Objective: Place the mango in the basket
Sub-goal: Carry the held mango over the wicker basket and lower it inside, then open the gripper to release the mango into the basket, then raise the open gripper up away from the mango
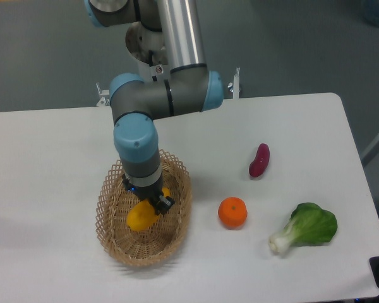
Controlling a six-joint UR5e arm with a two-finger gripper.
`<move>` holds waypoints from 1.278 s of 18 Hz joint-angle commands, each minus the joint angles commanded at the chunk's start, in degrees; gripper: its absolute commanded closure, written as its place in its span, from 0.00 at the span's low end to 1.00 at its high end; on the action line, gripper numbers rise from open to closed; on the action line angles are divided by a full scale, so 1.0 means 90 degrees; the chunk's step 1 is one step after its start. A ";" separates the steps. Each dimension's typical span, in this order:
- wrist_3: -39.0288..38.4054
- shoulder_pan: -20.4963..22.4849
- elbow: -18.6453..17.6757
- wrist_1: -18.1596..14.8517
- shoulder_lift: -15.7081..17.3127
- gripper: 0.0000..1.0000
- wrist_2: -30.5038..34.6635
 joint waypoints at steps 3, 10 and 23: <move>0.0000 -0.0010 -0.0040 0.0020 -0.0010 0.61 0.0000; 0.0039 0.0000 0.0048 0.0039 0.0000 0.02 0.0000; 0.0107 0.0868 0.1745 -0.0895 0.0527 0.00 -0.0175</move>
